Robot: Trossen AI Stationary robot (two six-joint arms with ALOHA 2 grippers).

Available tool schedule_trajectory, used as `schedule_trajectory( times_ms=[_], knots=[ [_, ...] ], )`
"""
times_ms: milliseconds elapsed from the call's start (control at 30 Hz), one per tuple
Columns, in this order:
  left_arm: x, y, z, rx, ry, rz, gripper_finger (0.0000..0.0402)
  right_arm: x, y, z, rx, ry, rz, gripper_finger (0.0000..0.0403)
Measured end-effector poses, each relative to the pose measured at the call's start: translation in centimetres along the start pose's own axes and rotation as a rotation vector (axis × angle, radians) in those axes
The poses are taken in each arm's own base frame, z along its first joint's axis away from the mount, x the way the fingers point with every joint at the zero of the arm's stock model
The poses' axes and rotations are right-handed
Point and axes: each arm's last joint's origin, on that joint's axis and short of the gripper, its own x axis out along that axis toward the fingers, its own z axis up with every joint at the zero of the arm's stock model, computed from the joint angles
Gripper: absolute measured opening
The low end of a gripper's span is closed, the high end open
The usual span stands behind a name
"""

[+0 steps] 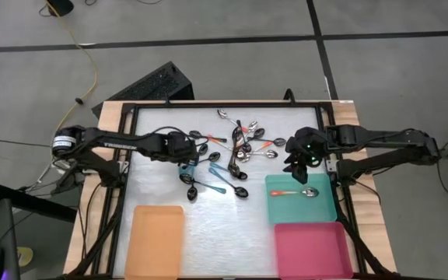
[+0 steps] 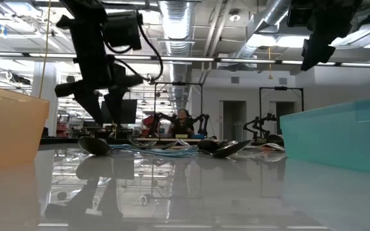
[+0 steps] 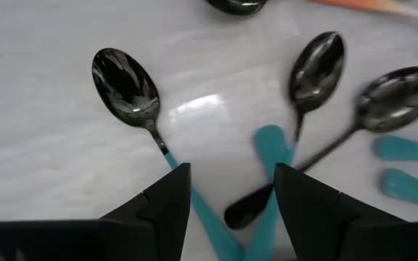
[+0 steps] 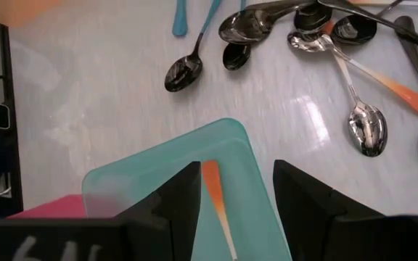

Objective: Sort silverware by color (type)
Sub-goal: Put the blue spoon into the orange bin

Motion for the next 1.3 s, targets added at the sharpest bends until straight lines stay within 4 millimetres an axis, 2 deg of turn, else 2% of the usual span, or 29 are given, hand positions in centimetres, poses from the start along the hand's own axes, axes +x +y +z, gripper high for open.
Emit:
schedule_trajectory(
  times_ms=[400, 600, 833, 933, 1167, 1300],
  knots=[
    [2.9, -0.4, -1.0, -0.003, 0.033, 0.115, 0.018, 0.0, 0.0, 0.0, -0.003, 0.0, 0.001, 0.0179],
    [4.0, 1.2, -1.7, -0.093, 0.06, 0.16, 0.018, 0.0, 0.0, 0.0, -0.002, 0.001, 0.001, 0.0179],
    [4.8, 1.4, -2.1, -0.12, 0.069, 0.088, 0.0174, 0.0, 0.0, 0.0, -0.004, 0.0, 0.001, 0.0179],
    [4.8, 1.4, -2.1, -0.123, 0.072, 0.087, 0.0144, 0.0, 0.0, 0.0, -0.004, 0.0, 0.0, 0.0179],
    [4.9, 1.0, -2.0, -0.092, 0.063, 0.046, 0.0018, 0.0, -0.1, 0.0, -0.003, -0.012, -0.034, 0.0179],
    [4.9, 0.9, -1.9, -0.088, 0.06, 0.038, 0.0007, 0.0, -0.1, 0.1, -0.004, -0.019, -0.051, 0.0179]
  ],
)
